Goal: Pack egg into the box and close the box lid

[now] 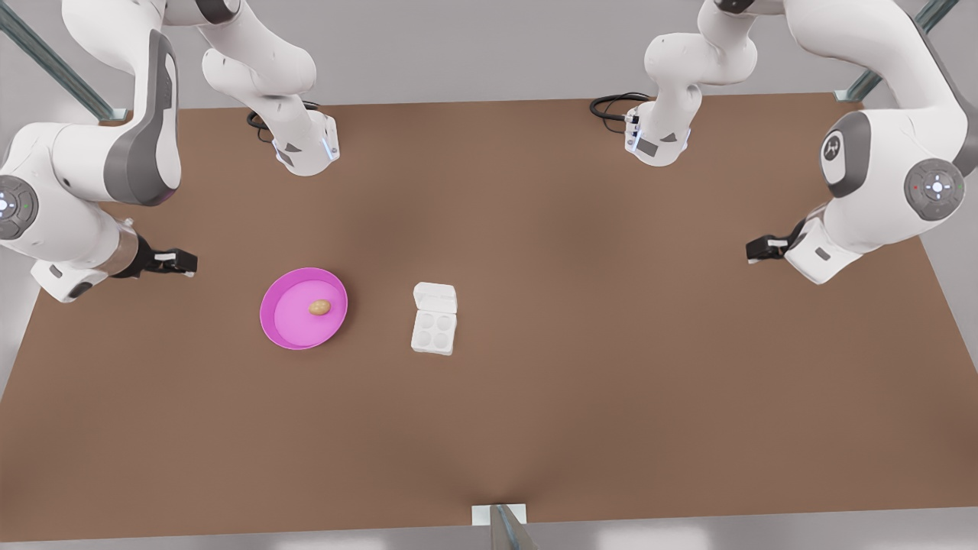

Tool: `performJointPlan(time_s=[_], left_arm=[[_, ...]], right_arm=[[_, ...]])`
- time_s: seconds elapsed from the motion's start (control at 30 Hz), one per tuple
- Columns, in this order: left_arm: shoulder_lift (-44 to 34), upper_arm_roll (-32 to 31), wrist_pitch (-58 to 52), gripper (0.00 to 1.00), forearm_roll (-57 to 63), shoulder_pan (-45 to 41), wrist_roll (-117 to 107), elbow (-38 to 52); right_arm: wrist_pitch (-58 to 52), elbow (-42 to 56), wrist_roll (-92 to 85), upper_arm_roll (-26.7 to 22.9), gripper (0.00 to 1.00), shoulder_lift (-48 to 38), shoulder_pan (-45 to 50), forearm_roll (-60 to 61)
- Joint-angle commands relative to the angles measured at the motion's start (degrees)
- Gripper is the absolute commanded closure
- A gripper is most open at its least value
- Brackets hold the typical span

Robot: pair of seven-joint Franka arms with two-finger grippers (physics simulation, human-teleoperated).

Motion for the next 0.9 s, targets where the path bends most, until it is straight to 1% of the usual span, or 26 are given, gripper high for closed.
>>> performJointPlan(time_s=[0.0, 0.07, 0.13, 0.17, 0.2, 0.23, 0.27, 0.3, 0.33, 0.37, 0.43, 0.5, 0.53, 0.57, 0.6, 0.63, 0.73, 0.77, 0.8, 0.83, 0.87], left_arm=[[0.5, -0.1, 1.2, 0.00, -0.1, 0.0, 0.3, 0.1], [1.1, -0.1, 1.2, 0.00, -0.2, 0.2, 0.4, 0.1], [1.6, 0.0, 1.2, 0.00, -0.3, 0.3, 0.4, 0.1], [1.9, 0.0, 0.5, 0.00, -1.1, 0.6, 0.4, -0.1], [2.1, 0.0, -0.2, 0.00, -1.1, 0.5, 0.3, -0.1], [2.1, 0.0, -0.2, 0.00, -1.1, 0.6, 0.3, -0.1], [2.1, 0.0, -0.3, 0.00, -1.1, 0.6, 0.3, -0.1], [2.1, 0.0, -0.3, 0.00, -1.0, 0.6, 0.3, -0.1], [2.7, -0.1, -0.3, 0.00, -1.0, 0.5, 0.3, -0.1], [2.7, -0.1, -0.3, 0.00, -0.9, 0.6, 0.3, -0.1], [2.8, -0.1, -0.2, 0.00, -1.0, 0.6, 0.3, -0.1], [2.9, -0.1, -0.2, 0.00, -1.0, 0.7, 0.3, -0.1], [3.0, -0.1, -0.3, 0.00, -1.0, 0.7, 0.3, -0.1], [3.3, -0.1, -0.3, 0.00, -1.0, 0.7, 0.3, -0.1], [3.2, -0.1, -0.3, 0.00, -1.0, 0.7, 0.3, -0.1], [3.2, -0.1, -0.3, 0.00, -1.0, 0.7, 0.4, -0.1], [3.3, 0.0, -0.3, 0.00, -0.9, 0.8, 0.4, -0.1], [3.3, 0.0, -0.3, 0.00, -0.9, 0.7, 0.4, -0.1], [3.3, 0.0, -0.3, 0.00, -0.9, 0.8, 0.4, -0.1], [3.3, 0.0, -0.3, 0.00, -0.9, 0.8, 0.4, -0.1], [3.3, 0.0, -0.3, 0.00, -0.8, 0.8, 0.4, -0.1]], right_arm=[[2.3, -0.5, -1.2, -0.1, 0.00, -0.1, -0.1, 0.6], [2.0, -0.5, -1.2, -0.1, 0.00, 0.3, 0.3, -0.1], [1.3, -1.7, -1.0, 0.3, 0.00, 4.1, 1.4, 0.0], [2.3, -1.7, -0.9, 0.3, 0.00, 6.5, 1.4, 0.2], [4.5, -3.4, -0.2, 0.3, 0.00, 6.5, 1.4, 0.6], [9.2, -5.2, 1.8, 0.3, 0.00, 6.7, 2.0, 0.2], [17.1, -10.1, 1.9, 0.3, 0.00, 7.1, 2.0, 0.0], [25.8, -16.8, 2.7, 0.3, 0.00, 5.7, 2.0, 0.2], [31.2, -21.1, 6.0, 0.1, 0.00, 4.7, 2.0, 0.4], [34.7, -23.8, 10.7, 0.1, 0.00, 4.2, 2.0, 0.4], [37.9, -27.0, 20.3, -0.1, 0.00, 4.5, 1.6, 0.9], [38.6, -28.2, 28.3, 0.0, 0.00, 5.4, 3.2, 0.3], [40.8, -30.5, 29.6, 0.1, 0.00, 5.6, 3.3, 0.3], [45.2, -34.6, 33.2, 0.2, 0.00, 4.9, 3.4, 0.3], [46.9, -36.7, 41.0, 0.4, 0.00, 4.4, 4.2, 0.4], [46.9, -36.7, 48.9, 0.4, 0.00, 4.6, 4.7, 0.3], [46.5, -35.7, 52.8, 0.4, 0.00, 5.8, 4.5, 1.6], [44.6, -34.5, 53.5, 0.4, 0.00, 6.0, 4.6, 2.0], [37.5, -29.1, 58.6, 0.4, 0.00, 9.2, 4.4, 2.3], [35.0, -24.6, 62.9, 0.4, 0.00, 12.0, 4.4, 2.1], [35.4, -24.2, 62.9, 0.4, 0.00, 12.9, 4.7, 1.9]])
